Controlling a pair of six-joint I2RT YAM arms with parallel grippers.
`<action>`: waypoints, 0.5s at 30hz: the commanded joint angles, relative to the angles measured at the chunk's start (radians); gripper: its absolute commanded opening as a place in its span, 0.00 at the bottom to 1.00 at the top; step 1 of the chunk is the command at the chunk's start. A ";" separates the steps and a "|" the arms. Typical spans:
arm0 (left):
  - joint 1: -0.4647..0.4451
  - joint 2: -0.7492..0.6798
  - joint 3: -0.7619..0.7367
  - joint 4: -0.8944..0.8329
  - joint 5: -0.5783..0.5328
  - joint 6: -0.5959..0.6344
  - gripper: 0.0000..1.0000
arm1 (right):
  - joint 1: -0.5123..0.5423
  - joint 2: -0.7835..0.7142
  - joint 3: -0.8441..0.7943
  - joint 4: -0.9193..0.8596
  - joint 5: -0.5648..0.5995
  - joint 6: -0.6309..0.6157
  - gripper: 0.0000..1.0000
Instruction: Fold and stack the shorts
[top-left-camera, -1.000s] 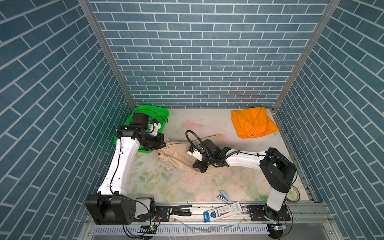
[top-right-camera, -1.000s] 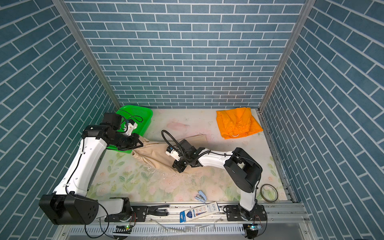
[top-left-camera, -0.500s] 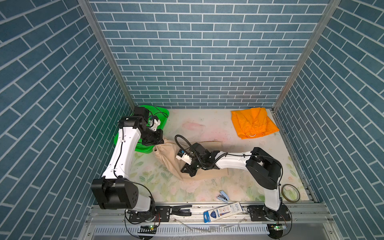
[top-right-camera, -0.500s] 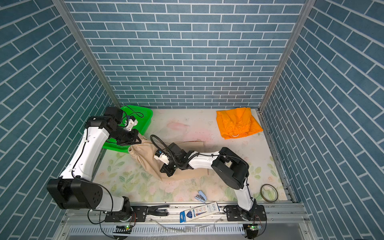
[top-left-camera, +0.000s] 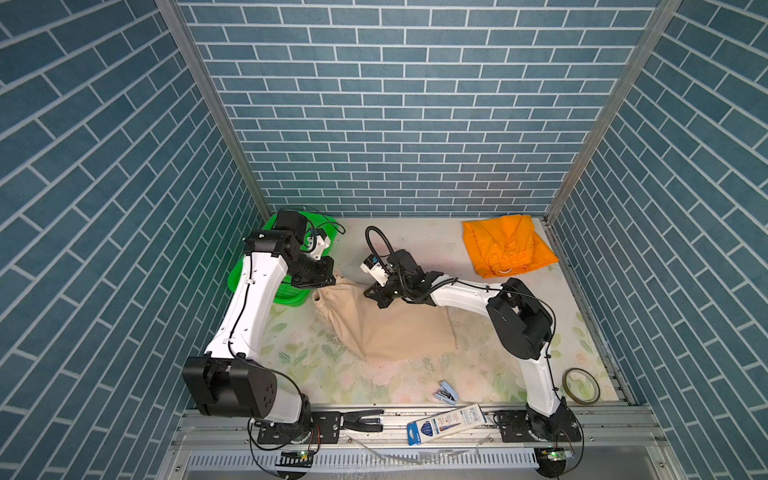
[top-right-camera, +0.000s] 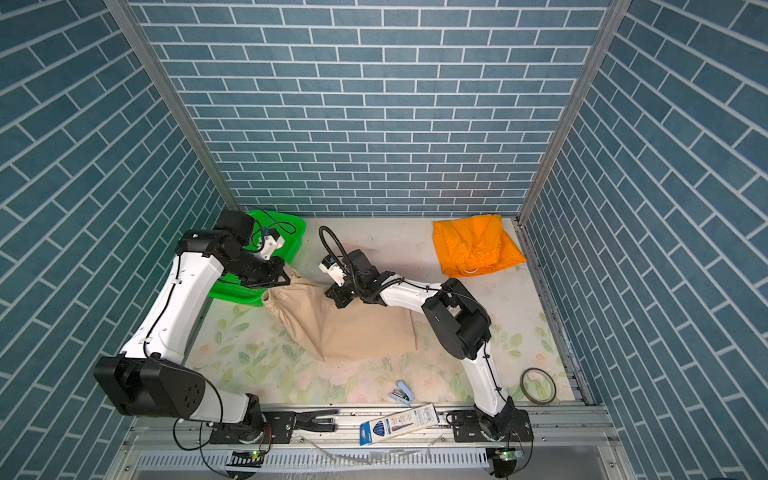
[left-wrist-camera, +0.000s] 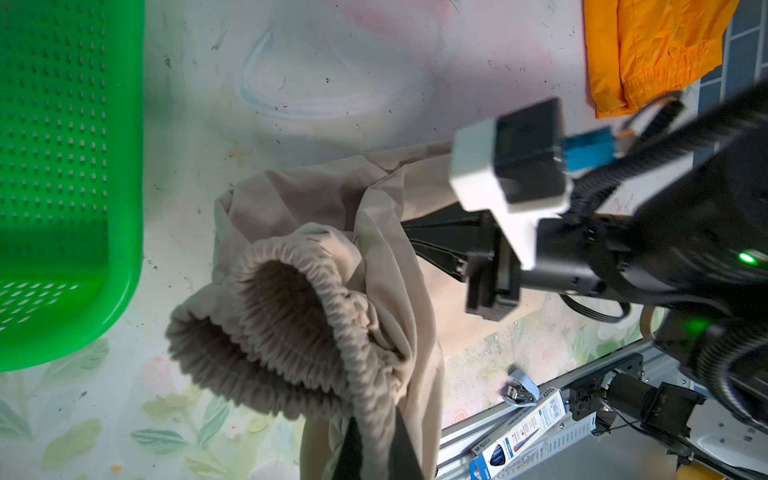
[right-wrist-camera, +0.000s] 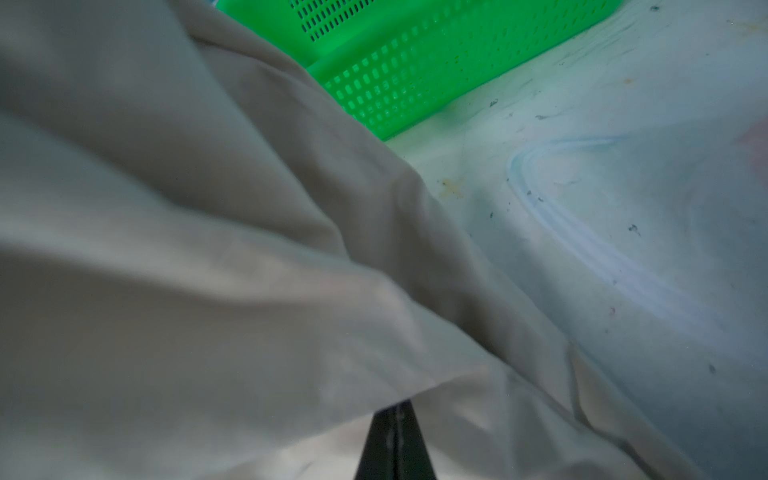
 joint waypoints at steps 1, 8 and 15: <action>-0.019 -0.028 0.017 0.011 0.031 -0.011 0.00 | 0.006 0.117 0.089 -0.004 -0.062 0.028 0.00; -0.024 -0.049 0.016 0.005 -0.045 -0.017 0.00 | 0.000 0.188 0.199 0.007 0.026 0.058 0.00; -0.024 -0.045 0.001 0.029 -0.079 -0.037 0.00 | -0.014 0.061 0.043 0.056 0.038 0.051 0.00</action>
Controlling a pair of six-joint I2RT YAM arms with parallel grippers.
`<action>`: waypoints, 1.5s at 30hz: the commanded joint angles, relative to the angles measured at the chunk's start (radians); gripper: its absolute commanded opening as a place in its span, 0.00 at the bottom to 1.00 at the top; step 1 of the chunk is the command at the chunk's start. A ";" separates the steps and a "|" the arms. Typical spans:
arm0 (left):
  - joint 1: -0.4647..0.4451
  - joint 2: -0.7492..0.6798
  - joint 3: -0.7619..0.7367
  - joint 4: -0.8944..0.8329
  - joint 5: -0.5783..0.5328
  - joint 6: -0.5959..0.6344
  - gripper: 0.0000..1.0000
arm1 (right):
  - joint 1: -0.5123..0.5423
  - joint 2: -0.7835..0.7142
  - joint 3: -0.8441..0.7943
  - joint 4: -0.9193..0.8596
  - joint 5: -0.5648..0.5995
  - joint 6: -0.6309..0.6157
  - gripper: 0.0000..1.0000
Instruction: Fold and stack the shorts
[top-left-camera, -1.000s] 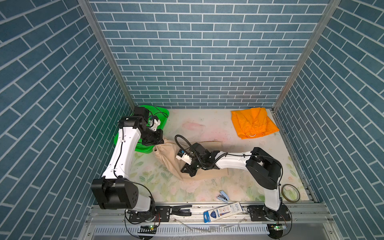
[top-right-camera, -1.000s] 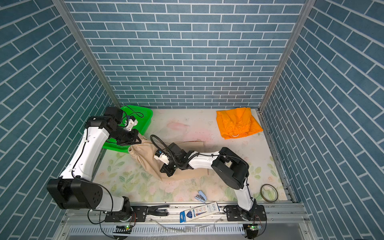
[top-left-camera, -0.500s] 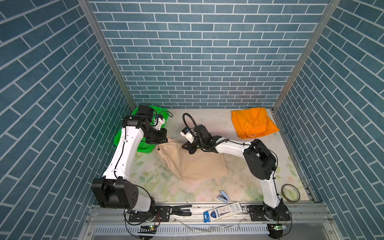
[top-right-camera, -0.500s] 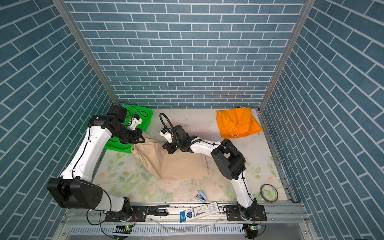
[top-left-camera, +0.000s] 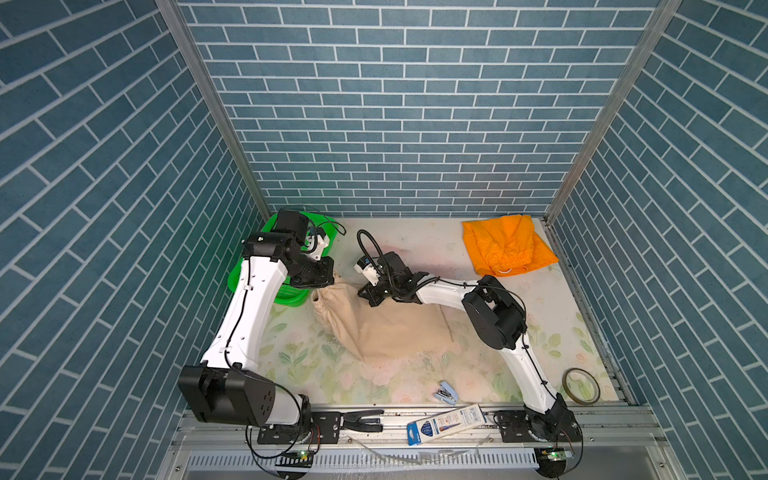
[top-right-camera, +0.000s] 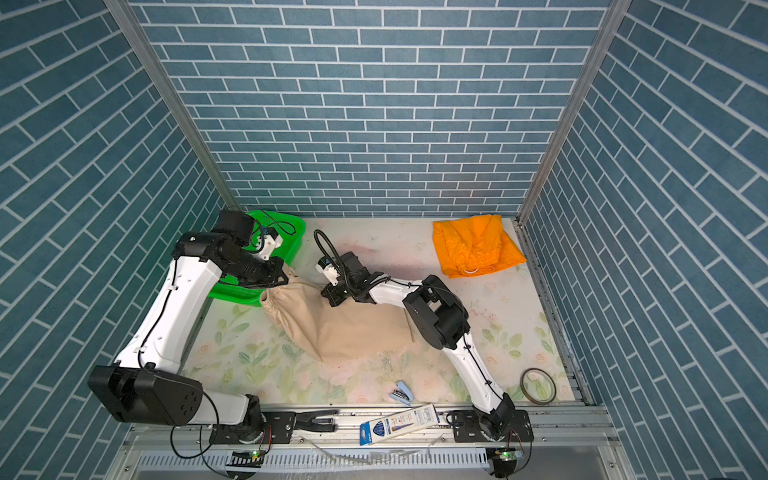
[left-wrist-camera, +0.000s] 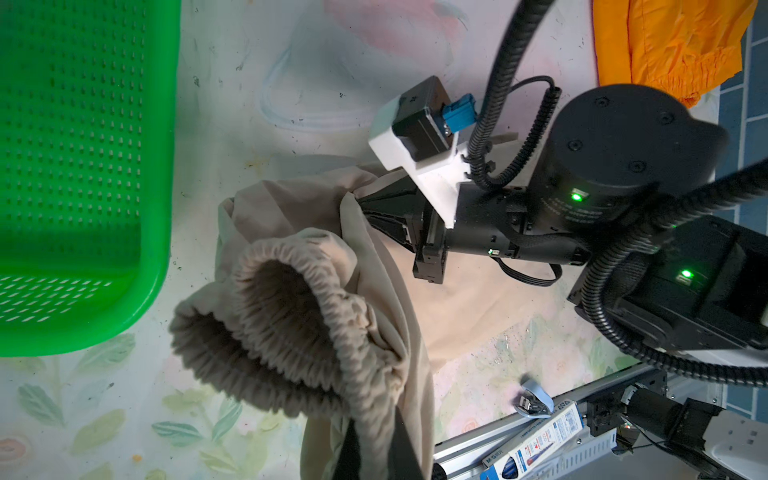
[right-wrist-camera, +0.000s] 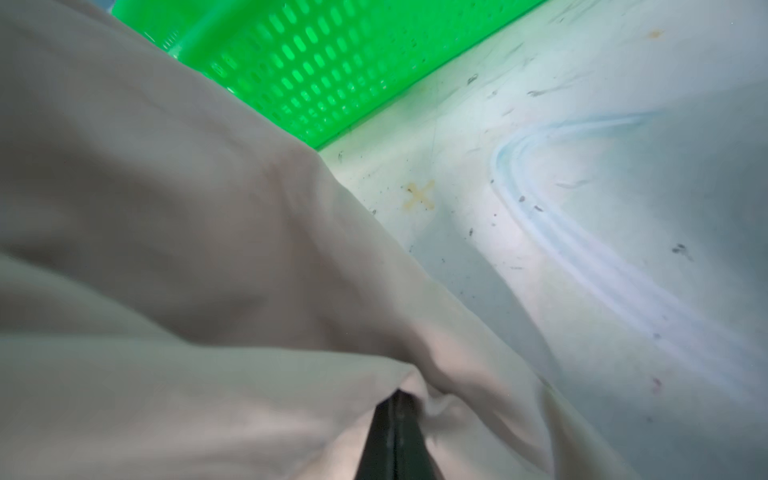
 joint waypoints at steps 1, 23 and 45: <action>-0.005 -0.006 0.001 0.019 -0.016 -0.011 0.00 | -0.007 -0.159 -0.111 0.035 0.013 0.005 0.00; -0.050 0.085 0.134 -0.037 -0.076 -0.015 0.00 | 0.244 -0.203 -0.319 -0.125 -0.095 -0.090 0.00; -0.438 0.406 0.378 -0.087 -0.292 -0.232 0.00 | -0.138 -0.709 -0.940 -0.109 0.061 0.225 0.00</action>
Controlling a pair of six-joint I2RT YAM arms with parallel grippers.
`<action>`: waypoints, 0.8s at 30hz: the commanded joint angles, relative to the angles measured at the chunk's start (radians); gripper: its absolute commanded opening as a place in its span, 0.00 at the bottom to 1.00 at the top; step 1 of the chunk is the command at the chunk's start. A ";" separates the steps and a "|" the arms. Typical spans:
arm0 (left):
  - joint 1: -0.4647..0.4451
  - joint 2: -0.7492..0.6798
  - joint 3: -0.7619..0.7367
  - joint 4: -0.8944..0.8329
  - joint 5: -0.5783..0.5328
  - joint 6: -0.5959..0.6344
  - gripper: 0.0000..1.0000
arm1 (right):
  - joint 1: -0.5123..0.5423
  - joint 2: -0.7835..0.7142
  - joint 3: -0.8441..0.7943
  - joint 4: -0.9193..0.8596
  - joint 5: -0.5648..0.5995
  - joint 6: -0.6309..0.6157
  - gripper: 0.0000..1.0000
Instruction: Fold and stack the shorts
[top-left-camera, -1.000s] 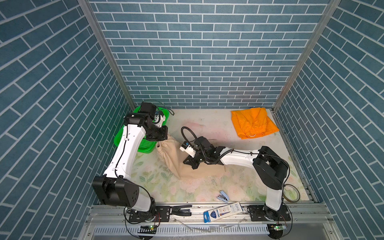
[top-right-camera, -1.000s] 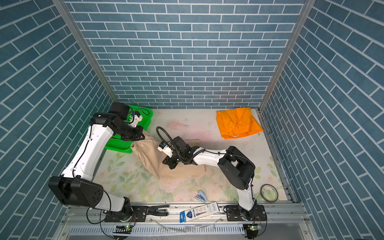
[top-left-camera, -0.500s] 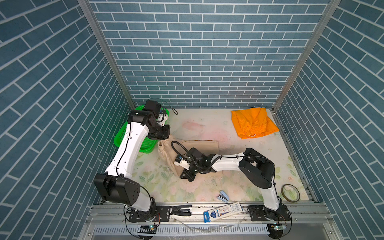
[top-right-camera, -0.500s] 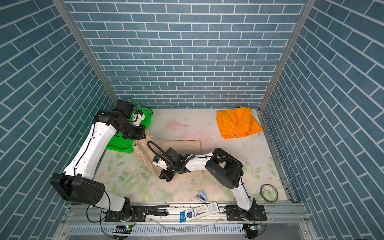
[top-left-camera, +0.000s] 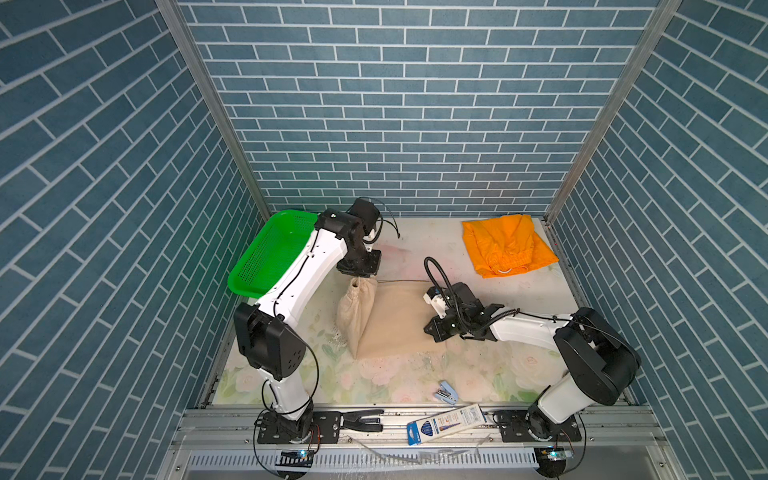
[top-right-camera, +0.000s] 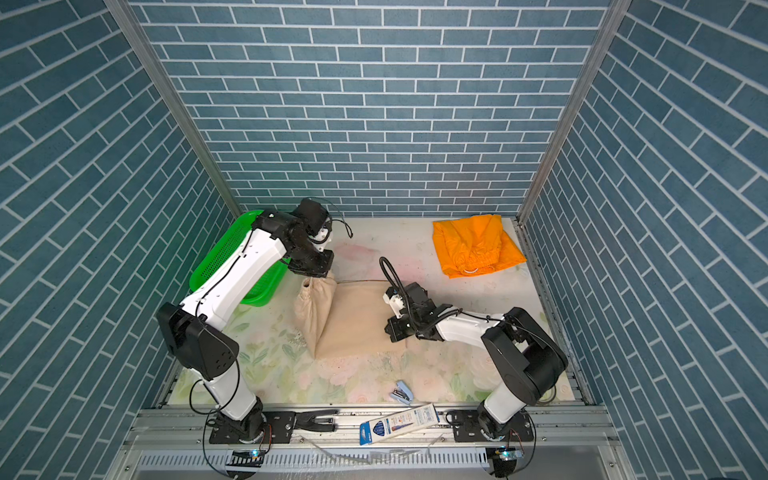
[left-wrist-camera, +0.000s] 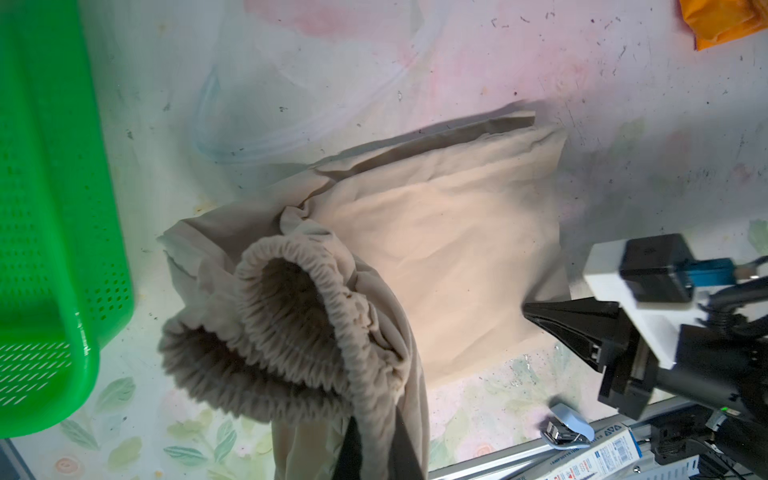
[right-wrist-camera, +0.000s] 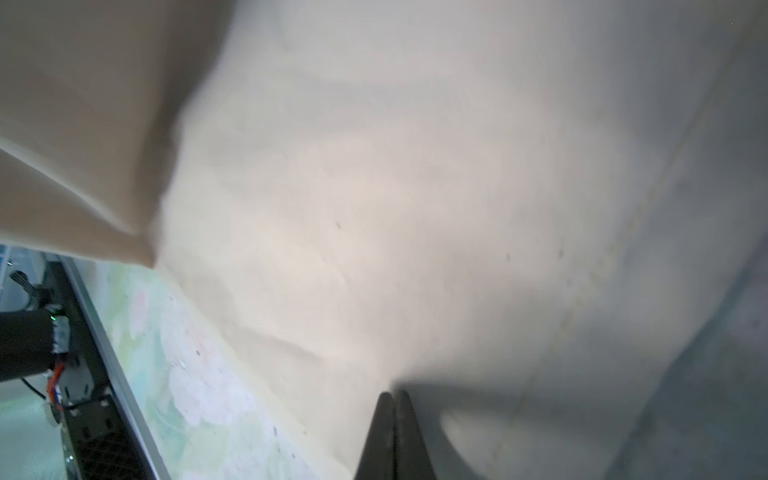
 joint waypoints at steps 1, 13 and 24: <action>-0.070 0.068 0.068 -0.010 -0.031 -0.067 0.00 | 0.002 0.002 -0.047 -0.011 0.011 0.038 0.00; -0.257 0.274 0.157 0.051 -0.025 -0.151 0.00 | 0.001 0.040 -0.135 0.188 -0.080 0.098 0.00; -0.374 0.372 0.196 0.163 0.025 -0.152 0.45 | -0.016 -0.084 -0.249 0.266 -0.083 0.207 0.25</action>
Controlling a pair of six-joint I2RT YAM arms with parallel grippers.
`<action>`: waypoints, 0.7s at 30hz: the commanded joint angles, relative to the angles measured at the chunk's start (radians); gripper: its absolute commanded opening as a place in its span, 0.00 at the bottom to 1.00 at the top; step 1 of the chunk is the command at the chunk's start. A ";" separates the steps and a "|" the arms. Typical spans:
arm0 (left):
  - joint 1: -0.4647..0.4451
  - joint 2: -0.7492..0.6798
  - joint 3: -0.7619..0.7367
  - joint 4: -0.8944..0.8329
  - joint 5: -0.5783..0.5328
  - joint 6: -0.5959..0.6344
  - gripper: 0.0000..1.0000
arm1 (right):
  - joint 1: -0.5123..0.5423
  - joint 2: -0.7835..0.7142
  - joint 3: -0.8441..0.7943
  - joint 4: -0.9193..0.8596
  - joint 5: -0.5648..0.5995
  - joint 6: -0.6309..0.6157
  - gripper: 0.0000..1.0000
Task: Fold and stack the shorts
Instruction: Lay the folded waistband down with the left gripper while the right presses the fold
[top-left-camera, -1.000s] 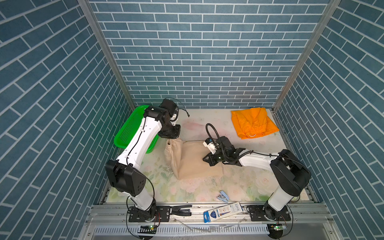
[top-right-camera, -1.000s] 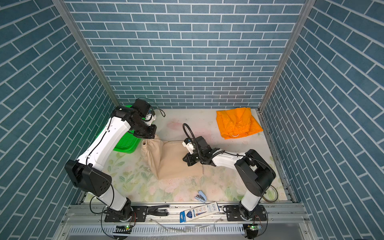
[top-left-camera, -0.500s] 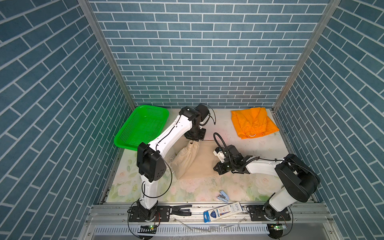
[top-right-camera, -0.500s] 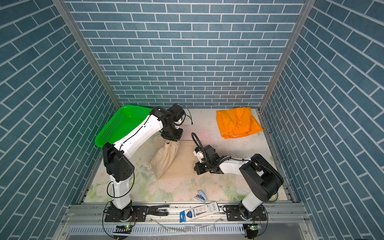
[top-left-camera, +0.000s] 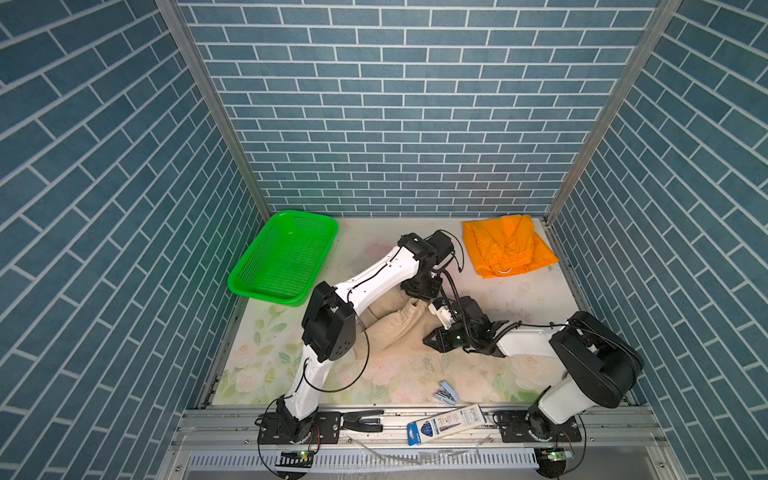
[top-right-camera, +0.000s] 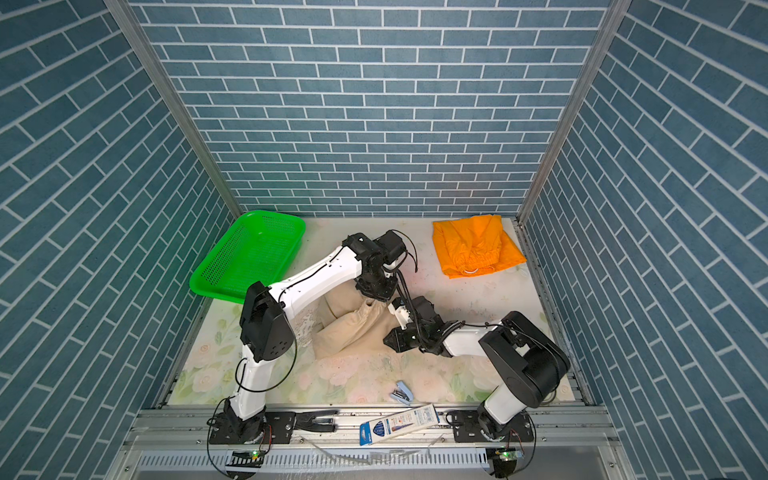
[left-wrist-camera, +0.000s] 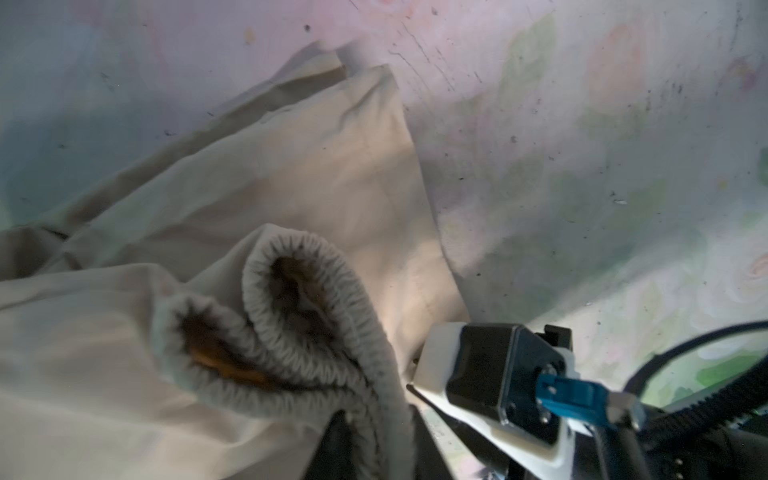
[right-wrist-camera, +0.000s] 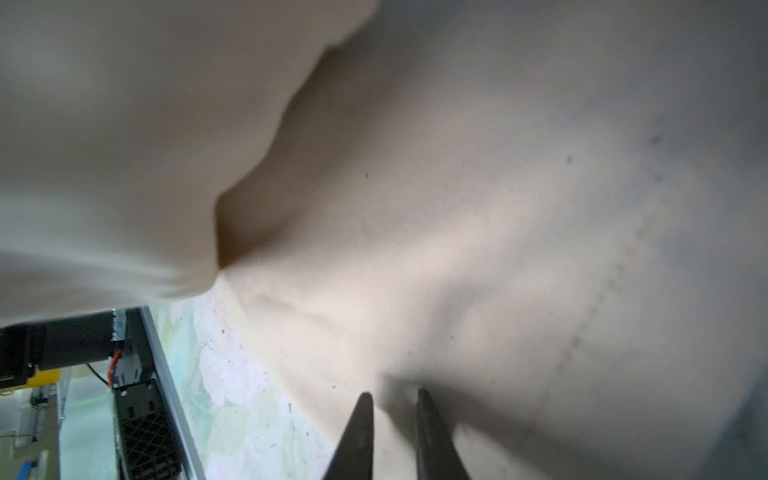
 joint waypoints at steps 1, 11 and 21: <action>-0.036 0.031 0.068 0.025 0.000 0.008 0.54 | -0.018 -0.081 -0.072 -0.019 0.007 0.083 0.28; 0.053 -0.210 0.065 -0.069 -0.228 0.077 1.00 | -0.073 -0.512 -0.061 -0.469 0.143 0.045 0.45; 0.337 -0.548 -0.624 0.429 -0.047 0.150 1.00 | -0.058 -0.357 0.207 -0.509 0.183 -0.045 0.44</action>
